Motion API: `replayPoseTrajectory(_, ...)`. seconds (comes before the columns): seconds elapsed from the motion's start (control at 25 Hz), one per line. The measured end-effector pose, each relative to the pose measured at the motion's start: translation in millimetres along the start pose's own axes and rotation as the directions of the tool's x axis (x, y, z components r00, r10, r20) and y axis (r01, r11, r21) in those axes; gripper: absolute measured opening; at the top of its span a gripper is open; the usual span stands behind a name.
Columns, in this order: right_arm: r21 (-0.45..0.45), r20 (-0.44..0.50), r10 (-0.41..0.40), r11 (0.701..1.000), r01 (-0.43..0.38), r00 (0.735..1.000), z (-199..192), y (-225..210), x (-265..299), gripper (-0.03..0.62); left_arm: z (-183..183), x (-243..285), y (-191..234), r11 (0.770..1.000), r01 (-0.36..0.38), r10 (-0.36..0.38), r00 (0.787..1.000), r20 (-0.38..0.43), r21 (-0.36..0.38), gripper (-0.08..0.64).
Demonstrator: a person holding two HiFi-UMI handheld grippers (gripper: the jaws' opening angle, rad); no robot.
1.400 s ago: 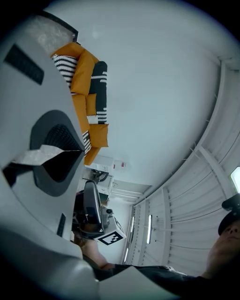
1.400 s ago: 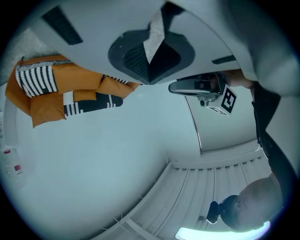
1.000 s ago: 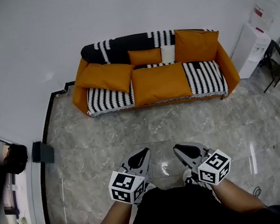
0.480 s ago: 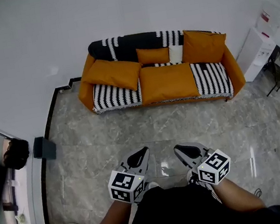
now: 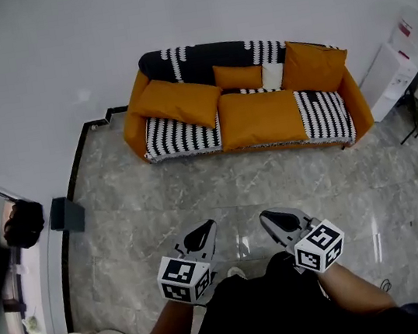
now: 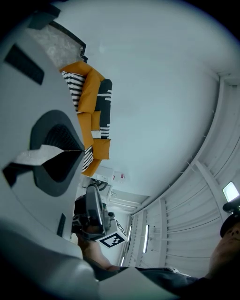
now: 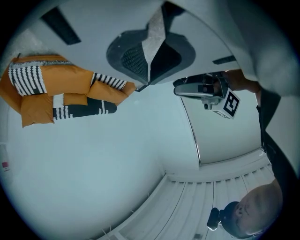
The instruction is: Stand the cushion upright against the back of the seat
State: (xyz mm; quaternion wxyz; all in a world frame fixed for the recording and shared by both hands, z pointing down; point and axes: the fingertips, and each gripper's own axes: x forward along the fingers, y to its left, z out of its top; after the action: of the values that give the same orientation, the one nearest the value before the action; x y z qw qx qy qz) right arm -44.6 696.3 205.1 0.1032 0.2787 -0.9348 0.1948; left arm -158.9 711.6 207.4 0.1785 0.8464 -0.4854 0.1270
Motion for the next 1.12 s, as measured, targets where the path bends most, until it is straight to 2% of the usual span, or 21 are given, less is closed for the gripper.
replayPoseTrajectory(0.4,-0.012,-0.030,0.020,1.000,-0.021,0.999,17,-9,53,0.040,4,2,53,0.998,-0.051,0.051,0.999,0.009,-0.049,0.017)
replayPoseTrajectory(0.68,0.025,-0.007,-0.006,1.000,0.006,1.000,32,-54,96,0.040,6,36,88,0.997,-0.059,0.057,0.998,-0.032,-0.050,0.017)
replayPoseTrajectory(0.88,0.028,0.009,-0.015,0.999,0.015,1.000,60,-98,126,0.040,38,81,120,0.999,-0.048,0.047,0.998,-0.038,-0.020,0.017)
replayPoseTrajectory(1.12,0.010,0.016,-0.007,1.000,0.007,1.000,98,-158,165,0.040,86,142,167,0.998,-0.056,0.055,0.998,-0.024,-0.024,0.017)
